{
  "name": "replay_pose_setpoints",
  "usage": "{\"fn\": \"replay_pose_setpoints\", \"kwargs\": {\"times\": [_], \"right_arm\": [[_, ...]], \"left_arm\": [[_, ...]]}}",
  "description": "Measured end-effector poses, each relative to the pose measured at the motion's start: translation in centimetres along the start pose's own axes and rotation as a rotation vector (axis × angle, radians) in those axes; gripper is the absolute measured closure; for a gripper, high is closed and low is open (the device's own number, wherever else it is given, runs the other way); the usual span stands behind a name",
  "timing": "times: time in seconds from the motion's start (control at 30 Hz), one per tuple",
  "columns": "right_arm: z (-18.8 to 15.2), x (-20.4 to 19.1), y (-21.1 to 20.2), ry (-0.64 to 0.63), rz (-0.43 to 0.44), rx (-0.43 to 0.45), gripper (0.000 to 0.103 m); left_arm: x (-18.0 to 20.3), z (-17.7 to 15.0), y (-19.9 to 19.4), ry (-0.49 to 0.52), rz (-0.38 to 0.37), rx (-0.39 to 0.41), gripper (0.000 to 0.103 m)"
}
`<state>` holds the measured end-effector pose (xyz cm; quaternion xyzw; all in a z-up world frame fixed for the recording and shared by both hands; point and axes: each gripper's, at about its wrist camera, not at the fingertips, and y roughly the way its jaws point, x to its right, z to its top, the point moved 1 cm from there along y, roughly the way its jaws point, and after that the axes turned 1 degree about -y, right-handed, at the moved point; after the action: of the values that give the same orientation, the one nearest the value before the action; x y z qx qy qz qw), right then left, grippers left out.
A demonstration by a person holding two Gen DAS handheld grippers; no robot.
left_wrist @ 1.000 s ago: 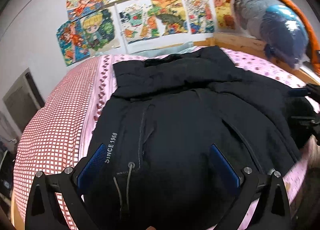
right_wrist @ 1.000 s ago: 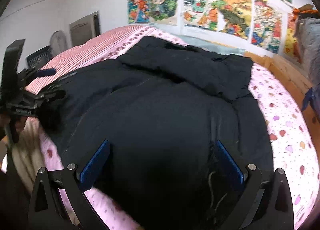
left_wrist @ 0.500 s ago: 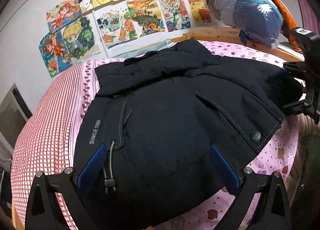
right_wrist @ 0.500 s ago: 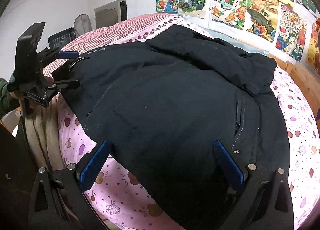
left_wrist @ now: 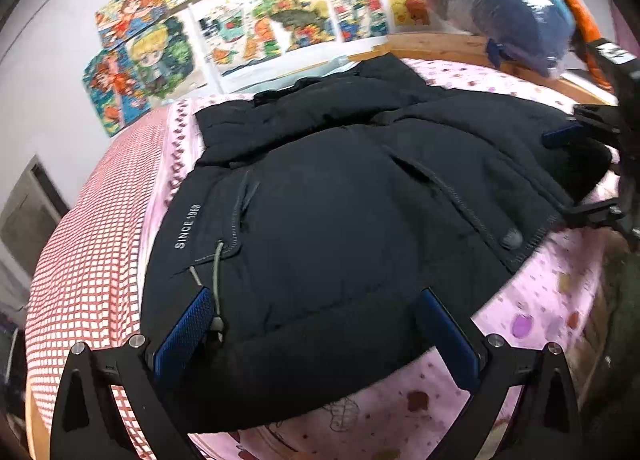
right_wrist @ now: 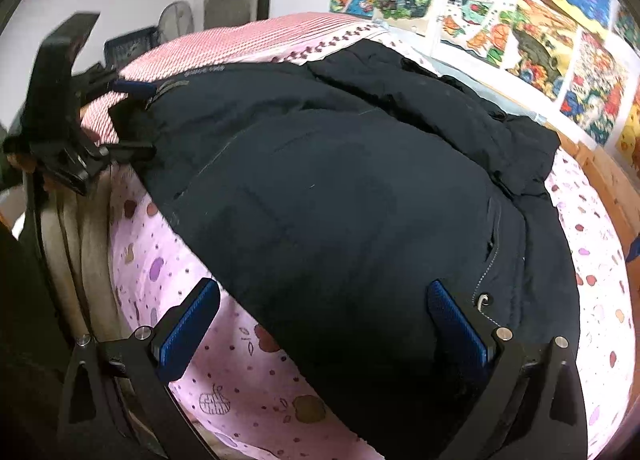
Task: Fold large clothes
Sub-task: 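Close both tools on the jacket's side edges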
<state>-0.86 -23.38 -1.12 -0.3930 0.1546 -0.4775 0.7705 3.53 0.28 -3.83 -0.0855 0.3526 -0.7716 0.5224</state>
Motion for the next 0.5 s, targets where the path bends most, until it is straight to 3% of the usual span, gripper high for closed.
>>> {"fn": "replay_pose_setpoints", "kwargs": {"times": [0.2, 0.5], "right_arm": [[-0.7, -1.5, 0.2, -0.075, -0.029, -0.028, 0.001], [-2.2, -3.2, 0.2, -0.141, -0.189, -0.022, 0.001]], "left_arm": [[0.9, -1.6, -0.7, 0.070, -0.062, -0.011, 0.000], [3.2, -2.6, 1.3, 0.178, 0.115, -0.078, 0.000]]}}
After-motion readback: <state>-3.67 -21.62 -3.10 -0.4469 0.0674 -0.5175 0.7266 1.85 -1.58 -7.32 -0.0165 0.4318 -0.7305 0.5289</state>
